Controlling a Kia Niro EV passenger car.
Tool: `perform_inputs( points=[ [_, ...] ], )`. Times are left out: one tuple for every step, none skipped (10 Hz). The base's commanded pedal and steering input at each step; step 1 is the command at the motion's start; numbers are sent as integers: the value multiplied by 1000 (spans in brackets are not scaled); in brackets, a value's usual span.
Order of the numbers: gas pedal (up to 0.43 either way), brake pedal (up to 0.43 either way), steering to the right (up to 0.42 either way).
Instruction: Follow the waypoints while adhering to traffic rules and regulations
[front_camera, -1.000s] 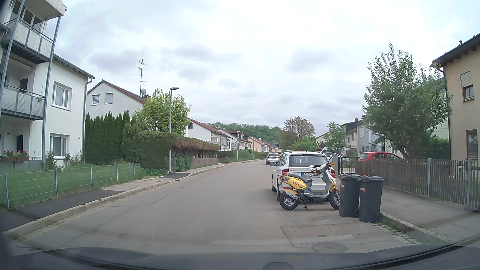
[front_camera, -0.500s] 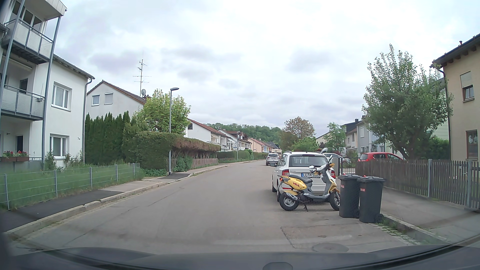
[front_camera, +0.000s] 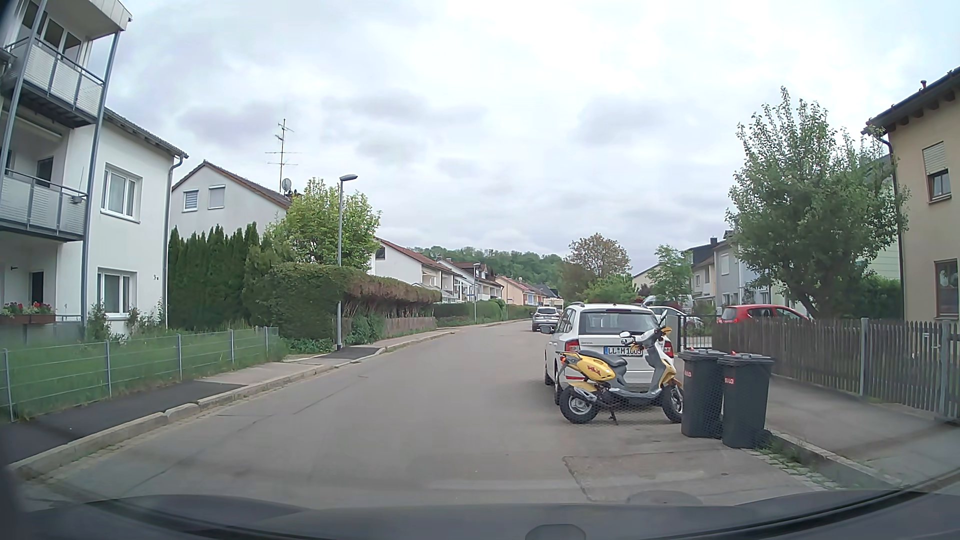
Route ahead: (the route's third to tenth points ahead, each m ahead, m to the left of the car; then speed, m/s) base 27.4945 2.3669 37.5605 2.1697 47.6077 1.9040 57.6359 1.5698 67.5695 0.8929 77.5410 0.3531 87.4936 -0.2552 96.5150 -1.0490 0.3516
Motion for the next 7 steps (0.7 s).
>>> perform_inputs(
  points=[
    [0, 0, -86],
    [0, 0, -96],
    [8, 0, -101],
    [47, 0, -102],
    [59, 0, -102],
    [39, 0, -103],
    [8, 0, -104]
  ],
)
